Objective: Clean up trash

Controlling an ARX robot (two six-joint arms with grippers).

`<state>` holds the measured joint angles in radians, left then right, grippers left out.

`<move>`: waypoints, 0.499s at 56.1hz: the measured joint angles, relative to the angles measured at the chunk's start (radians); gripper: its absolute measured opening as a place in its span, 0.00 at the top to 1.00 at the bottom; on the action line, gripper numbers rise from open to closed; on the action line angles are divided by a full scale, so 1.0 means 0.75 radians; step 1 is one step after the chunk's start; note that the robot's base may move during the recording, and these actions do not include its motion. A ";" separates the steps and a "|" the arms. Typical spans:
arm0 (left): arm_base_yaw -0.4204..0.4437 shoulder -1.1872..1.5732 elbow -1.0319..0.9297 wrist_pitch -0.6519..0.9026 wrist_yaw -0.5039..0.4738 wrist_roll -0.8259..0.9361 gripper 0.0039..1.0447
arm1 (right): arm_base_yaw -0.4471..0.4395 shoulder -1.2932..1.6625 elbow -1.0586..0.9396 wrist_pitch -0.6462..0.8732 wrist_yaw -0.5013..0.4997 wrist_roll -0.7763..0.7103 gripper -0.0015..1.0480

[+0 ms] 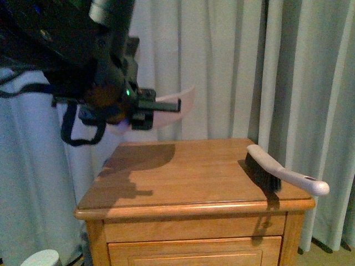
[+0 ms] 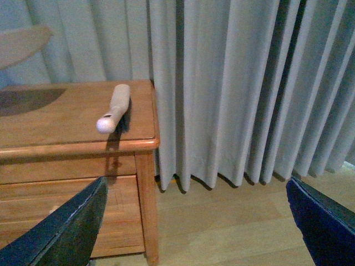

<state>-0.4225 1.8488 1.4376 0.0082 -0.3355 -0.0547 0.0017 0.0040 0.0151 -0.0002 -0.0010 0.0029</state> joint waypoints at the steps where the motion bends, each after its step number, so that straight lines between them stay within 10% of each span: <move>1: 0.000 -0.028 -0.019 0.040 -0.008 0.019 0.73 | 0.000 0.000 0.001 0.000 0.001 0.000 0.07; 28: 0.071 -1.004 -0.655 0.733 0.282 0.449 0.73 | 0.000 0.000 0.000 0.000 0.000 -0.001 0.07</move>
<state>-0.3691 1.0958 0.9466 0.5583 -0.1242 0.2821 0.0017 0.0040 0.0151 -0.0002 -0.0010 0.0025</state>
